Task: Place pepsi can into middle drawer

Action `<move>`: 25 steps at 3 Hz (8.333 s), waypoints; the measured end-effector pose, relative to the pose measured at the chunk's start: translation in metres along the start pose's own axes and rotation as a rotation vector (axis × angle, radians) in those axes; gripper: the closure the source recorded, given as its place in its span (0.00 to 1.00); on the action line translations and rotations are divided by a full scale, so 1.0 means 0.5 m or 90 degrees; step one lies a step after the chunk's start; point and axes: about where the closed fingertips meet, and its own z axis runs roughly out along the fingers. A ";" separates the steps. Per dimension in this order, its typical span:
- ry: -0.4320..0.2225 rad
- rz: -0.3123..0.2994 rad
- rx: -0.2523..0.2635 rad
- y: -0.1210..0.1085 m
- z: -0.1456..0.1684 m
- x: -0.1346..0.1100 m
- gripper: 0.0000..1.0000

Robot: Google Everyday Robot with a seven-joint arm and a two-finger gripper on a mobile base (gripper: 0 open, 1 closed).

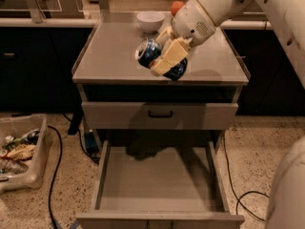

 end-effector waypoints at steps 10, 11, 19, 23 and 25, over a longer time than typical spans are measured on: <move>-0.010 0.092 -0.164 0.374 0.479 0.328 1.00; -0.010 0.092 -0.164 0.374 0.480 0.329 1.00; 0.299 0.056 0.253 0.091 0.531 0.541 1.00; 0.270 0.180 0.119 0.055 0.747 0.703 1.00; 0.286 0.262 0.154 0.054 0.778 0.845 1.00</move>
Offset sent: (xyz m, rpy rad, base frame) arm -0.0911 0.0073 -0.0008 0.0800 0.0600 0.1799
